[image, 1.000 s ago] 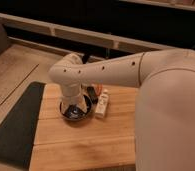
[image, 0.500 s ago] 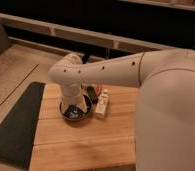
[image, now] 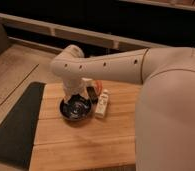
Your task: Pick up the ceramic bowl
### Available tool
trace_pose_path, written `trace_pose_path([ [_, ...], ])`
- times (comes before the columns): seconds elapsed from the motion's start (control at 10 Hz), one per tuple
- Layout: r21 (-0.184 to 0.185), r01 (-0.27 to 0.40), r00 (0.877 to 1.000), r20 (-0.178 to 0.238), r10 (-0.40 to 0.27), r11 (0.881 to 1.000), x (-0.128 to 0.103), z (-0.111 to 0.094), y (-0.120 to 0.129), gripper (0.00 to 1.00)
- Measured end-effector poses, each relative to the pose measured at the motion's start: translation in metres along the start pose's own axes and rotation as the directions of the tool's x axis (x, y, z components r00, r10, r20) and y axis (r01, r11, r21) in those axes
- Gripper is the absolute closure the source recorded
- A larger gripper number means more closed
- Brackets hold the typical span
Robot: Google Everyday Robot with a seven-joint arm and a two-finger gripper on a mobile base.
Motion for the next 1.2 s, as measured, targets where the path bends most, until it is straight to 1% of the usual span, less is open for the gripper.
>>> trace_pose_path([
  [0.1, 0.006, 0.049, 0.997, 0.065, -0.049, 0.999, -0.021, -0.012, -0.009, 0.35],
  [0.2, 0.017, 0.08, 0.99, 0.112, -0.082, 0.997, -0.037, -0.021, -0.018, 0.35],
  [0.3, 0.02, 0.091, 0.988, 0.123, -0.093, 0.996, -0.041, -0.023, -0.019, 0.35],
  [0.5, 0.023, 0.103, 0.987, 0.122, -0.105, 0.994, -0.039, -0.023, -0.015, 0.35],
  [0.6, 0.039, 0.109, 0.988, 0.103, -0.113, 0.993, -0.034, -0.021, -0.017, 0.35],
  [0.7, 0.068, 0.103, 0.993, 0.057, -0.107, 0.992, -0.023, -0.01, -0.028, 0.35],
  [0.8, 0.109, 0.092, 0.996, -0.006, -0.092, 0.99, -0.011, 0.007, -0.05, 0.35],
  [0.9, 0.127, 0.102, 0.994, -0.04, -0.098, 0.987, -0.006, 0.016, -0.06, 0.35],
  [1.0, 0.14, 0.127, 0.99, -0.078, -0.117, 0.982, -0.006, 0.033, -0.072, 0.35],
  [1.1, 0.138, 0.154, 0.985, -0.096, -0.141, 0.978, -0.013, 0.049, -0.077, 0.35],
  [1.2, 0.124, 0.179, 0.981, -0.104, -0.167, 0.976, -0.024, 0.065, -0.083, 0.35],
])
